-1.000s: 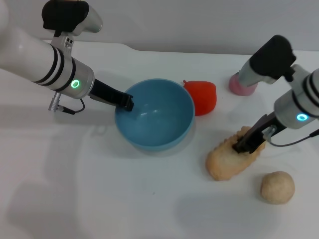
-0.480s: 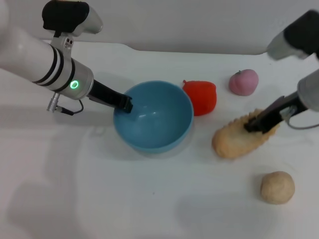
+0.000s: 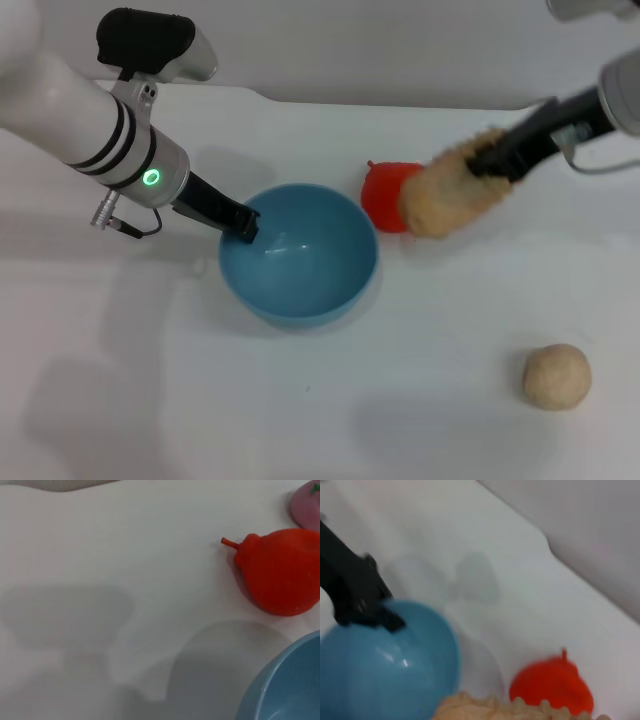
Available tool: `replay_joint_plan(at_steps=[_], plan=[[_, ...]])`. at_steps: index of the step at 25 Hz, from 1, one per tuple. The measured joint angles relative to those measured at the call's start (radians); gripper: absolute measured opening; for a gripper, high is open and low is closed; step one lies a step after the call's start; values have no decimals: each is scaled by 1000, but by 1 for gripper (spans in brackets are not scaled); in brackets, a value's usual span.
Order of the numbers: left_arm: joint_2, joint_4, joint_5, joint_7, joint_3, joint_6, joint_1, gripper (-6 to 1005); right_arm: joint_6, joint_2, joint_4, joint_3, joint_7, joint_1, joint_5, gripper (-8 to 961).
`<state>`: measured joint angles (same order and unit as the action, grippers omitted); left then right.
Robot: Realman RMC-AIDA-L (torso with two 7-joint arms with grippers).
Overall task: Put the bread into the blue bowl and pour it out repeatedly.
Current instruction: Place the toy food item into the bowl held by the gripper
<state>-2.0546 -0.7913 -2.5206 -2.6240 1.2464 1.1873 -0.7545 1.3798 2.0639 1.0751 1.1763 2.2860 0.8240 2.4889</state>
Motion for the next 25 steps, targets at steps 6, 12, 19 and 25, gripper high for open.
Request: replay_joint_plan(at_steps=[6, 12, 19, 25], plan=[[-9, 30, 9, -23, 22, 8, -30, 0, 2, 5, 13, 73, -88, 58, -92, 76], [-11, 61, 33, -38, 33, 18, -60, -1, -44, 11, -12, 221, -139, 83, -117, 73], [-9, 61, 89, -32, 39, 37, -67, 0, -142, 14, -79, 353, -139, 84, -178, 69], [-8, 56, 96, -32, 39, 41, -69, -1, -172, 15, -95, 390, -128, 75, -181, 70]])
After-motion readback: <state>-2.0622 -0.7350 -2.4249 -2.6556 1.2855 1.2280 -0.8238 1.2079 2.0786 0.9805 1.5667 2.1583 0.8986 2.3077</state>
